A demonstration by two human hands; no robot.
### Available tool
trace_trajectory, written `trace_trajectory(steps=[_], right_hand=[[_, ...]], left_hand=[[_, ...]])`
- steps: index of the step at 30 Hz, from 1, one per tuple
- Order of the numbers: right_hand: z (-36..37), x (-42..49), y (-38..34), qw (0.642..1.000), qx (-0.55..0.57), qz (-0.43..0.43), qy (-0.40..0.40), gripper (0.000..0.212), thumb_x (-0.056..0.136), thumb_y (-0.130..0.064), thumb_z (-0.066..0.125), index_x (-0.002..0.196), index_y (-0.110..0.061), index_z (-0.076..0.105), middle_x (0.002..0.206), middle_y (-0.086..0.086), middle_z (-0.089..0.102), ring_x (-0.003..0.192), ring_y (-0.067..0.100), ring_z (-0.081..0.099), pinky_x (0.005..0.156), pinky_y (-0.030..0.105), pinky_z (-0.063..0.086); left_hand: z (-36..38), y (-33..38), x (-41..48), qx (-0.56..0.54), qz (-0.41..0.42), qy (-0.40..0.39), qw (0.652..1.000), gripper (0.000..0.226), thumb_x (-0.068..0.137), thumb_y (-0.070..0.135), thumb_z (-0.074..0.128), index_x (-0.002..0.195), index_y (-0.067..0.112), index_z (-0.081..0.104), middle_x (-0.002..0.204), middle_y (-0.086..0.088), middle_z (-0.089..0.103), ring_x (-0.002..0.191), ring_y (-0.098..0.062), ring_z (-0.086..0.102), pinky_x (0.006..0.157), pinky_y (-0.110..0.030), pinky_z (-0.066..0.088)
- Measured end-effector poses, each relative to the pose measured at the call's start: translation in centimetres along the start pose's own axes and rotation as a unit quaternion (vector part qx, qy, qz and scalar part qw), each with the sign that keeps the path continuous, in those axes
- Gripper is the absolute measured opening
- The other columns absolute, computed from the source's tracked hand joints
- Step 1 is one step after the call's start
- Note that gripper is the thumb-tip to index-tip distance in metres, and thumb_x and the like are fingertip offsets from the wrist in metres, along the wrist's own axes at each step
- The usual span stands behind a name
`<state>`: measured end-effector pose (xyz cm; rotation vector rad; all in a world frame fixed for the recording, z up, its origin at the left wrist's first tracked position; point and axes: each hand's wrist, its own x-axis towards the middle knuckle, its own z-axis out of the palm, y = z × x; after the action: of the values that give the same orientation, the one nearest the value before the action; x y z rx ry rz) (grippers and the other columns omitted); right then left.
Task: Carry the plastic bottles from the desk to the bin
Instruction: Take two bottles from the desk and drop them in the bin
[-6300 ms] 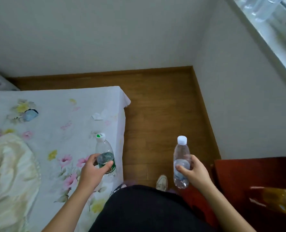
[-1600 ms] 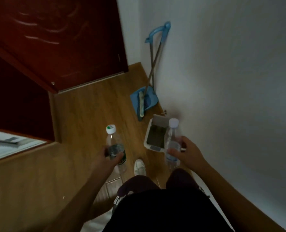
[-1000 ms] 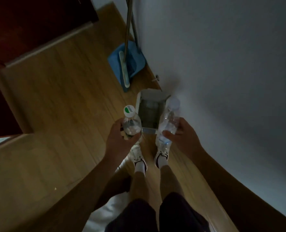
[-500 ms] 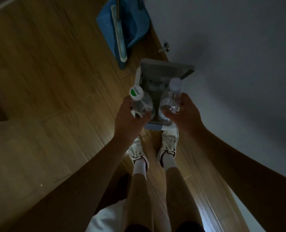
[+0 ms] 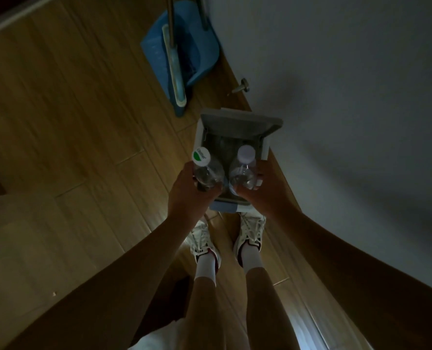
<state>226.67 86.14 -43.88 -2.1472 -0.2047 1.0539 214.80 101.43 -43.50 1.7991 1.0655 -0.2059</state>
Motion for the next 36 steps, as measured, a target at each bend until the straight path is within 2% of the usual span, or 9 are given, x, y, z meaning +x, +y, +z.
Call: trace_trajectory(steps=[3,8,11,16,25,28,31,32,36], right_hand=[[0.4,-0.7,0.9,0.999,-0.031,-0.001,0.011,0.034,0.08,-0.022,0.081,0.102,-0.025,0.055,0.089,-0.02,0.055,0.081,-0.006,0.058,0.064,0.004,0.042],[0.3,-2.3,1.9,0.998,-0.054,0.02,0.003,0.026,0.083,-0.02,0.076,0.103,-0.022,0.059,0.085,-0.017,0.057,0.073,-0.005,0.055,0.06,0.006,0.043],[0.4,-3.1,2.7,0.995,-0.091,0.048,-0.015,0.023,0.084,-0.022,0.075,0.1,-0.023,0.059,0.077,-0.015,0.057,0.07,-0.002,0.057,0.062,0.012,0.041],[0.0,-4.4,3.6,0.99,-0.069,0.116,-0.03,0.045,0.087,-0.032,0.072,0.125,-0.019,0.054,0.103,-0.01,0.058,0.093,0.009,0.059,0.064,0.012,0.038],[-4.8,-12.0,0.8,0.983,-0.078,0.156,-0.061,0.003,0.094,-0.02,0.06,0.093,-0.018,0.059,0.082,-0.005,0.058,0.086,0.02,0.065,0.061,0.017,0.042],[-7.6,-15.9,-2.4,0.985,-0.05,0.16,-0.051,0.006,0.094,-0.018,0.061,0.088,-0.017,0.062,0.093,0.01,0.068,0.087,0.025,0.066,0.078,0.033,0.053],[-10.3,-20.2,-5.6,0.985,-0.017,0.168,-0.047,0.023,0.093,-0.012,0.056,0.085,0.009,0.063,0.097,0.035,0.066,0.075,0.029,0.058,0.073,0.042,0.047],[-10.9,-21.7,-6.5,0.984,-0.015,0.171,-0.042,0.025,0.092,-0.013,0.055,0.087,0.009,0.064,0.098,0.035,0.067,0.073,0.029,0.057,0.072,0.042,0.047],[-13.2,-27.5,-10.2,0.984,0.03,0.173,-0.023,0.019,0.095,-0.016,0.057,0.078,-0.016,0.067,0.097,0.023,0.073,0.081,0.035,0.067,0.074,0.039,0.051]], left_hand=[[-0.4,-0.8,-0.7,0.045,-0.019,-0.014,0.999,0.055,0.075,0.041,0.082,0.121,0.023,0.059,0.114,0.007,0.07,0.104,-0.009,0.066,0.088,-0.033,0.058],[-1.1,-1.6,-2.3,0.105,-0.049,-0.02,0.993,0.048,0.078,0.048,0.077,0.116,0.024,0.06,0.103,0.007,0.071,0.091,-0.012,0.069,0.081,-0.036,0.06],[-1.5,-1.8,-2.9,0.133,-0.077,-0.031,0.988,0.046,0.083,0.052,0.07,0.119,0.025,0.061,0.11,0.006,0.07,0.096,-0.012,0.068,0.083,-0.034,0.057],[-2.7,-1.3,-4.6,0.13,-0.108,-0.036,0.985,0.029,0.094,0.042,0.057,0.108,0.018,0.068,0.099,0.0,0.074,0.091,-0.021,0.071,0.082,-0.037,0.056],[-11.4,-0.9,-13.6,0.088,-0.152,-0.099,0.979,0.017,0.095,0.036,0.063,0.107,0.024,0.063,0.094,0.012,0.066,0.085,-0.011,0.067,0.064,-0.025,0.05],[-15.2,0.9,-17.4,0.1,-0.141,-0.085,0.981,0.01,0.096,0.033,0.064,0.103,0.026,0.064,0.091,0.013,0.065,0.083,-0.009,0.066,0.062,-0.023,0.046],[-18.9,3.7,-20.8,0.11,-0.116,-0.081,0.984,0.005,0.096,0.032,0.063,0.091,0.032,0.063,0.089,0.014,0.065,0.083,-0.007,0.063,0.067,-0.023,0.046],[-20.1,4.5,-21.8,0.111,-0.109,-0.077,0.985,0.006,0.096,0.031,0.063,0.09,0.031,0.064,0.089,0.013,0.066,0.084,-0.01,0.064,0.07,-0.026,0.046],[-23.8,6.3,-25.5,0.079,-0.098,-0.04,0.991,0.02,0.097,0.035,0.06,0.098,0.018,0.07,0.091,-0.001,0.072,0.086,-0.022,0.069,0.082,-0.039,0.054]])
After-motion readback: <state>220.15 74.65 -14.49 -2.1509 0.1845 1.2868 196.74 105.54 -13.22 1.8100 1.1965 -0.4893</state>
